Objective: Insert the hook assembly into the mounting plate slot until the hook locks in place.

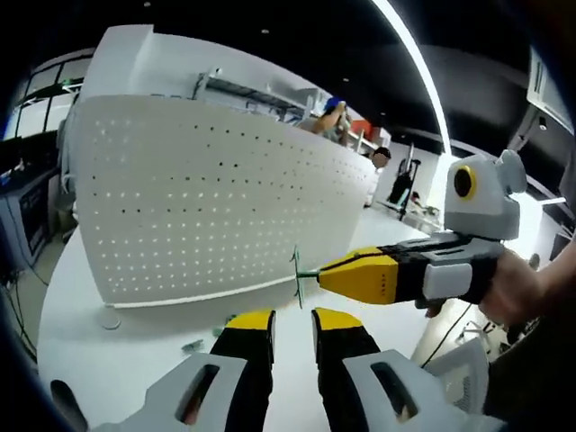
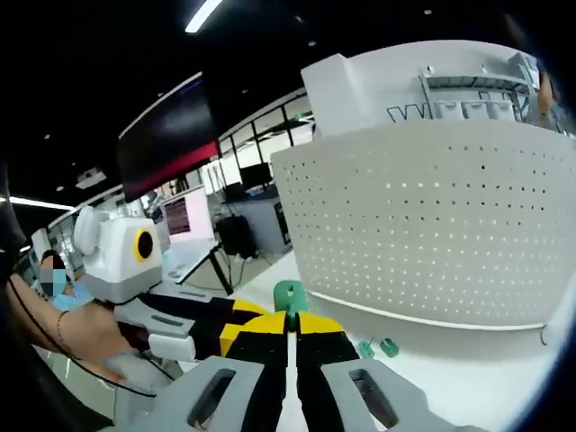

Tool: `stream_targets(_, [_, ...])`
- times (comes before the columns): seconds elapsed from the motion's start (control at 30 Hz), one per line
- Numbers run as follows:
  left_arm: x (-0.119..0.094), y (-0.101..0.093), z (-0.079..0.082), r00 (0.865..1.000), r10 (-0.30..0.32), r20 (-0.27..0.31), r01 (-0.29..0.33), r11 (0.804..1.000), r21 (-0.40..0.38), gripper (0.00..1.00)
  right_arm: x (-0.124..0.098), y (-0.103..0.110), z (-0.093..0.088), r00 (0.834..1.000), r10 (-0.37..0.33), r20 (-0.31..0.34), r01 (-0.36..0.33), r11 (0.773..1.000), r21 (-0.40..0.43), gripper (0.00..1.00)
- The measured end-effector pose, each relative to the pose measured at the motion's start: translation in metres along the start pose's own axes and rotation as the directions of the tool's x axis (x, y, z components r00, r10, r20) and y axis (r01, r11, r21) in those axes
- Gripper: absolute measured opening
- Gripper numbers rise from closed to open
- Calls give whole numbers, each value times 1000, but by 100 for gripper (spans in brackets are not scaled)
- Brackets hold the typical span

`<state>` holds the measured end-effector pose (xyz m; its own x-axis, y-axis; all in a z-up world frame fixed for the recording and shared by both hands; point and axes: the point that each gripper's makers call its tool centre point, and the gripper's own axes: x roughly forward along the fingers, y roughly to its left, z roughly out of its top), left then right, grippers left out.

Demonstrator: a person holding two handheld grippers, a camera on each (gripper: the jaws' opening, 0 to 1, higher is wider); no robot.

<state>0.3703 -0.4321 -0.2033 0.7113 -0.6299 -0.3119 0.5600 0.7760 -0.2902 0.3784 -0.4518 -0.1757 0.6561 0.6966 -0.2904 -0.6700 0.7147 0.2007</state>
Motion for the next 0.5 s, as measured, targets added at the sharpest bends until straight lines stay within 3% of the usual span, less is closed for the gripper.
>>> stream_targets(0.27, [-6, 1, 8, 999, -18, 49, 20, 999, -50, 35, -3, -24, 18, 996, -78, 32, 79, 996, -41, 0])
stream_targets(0.4, [-10, 8, 25, 994, -17, 108, 26, 997, -75, 27, -5, -25, 17, 997, -82, 15, 83, 994, -72, 0])
stream_targets(0.5, [-7, 14, 33, 992, -14, 122, 28, 993, -116, 30, -7, -23, 13, 996, -84, 2, 84, 992, -93, 0])
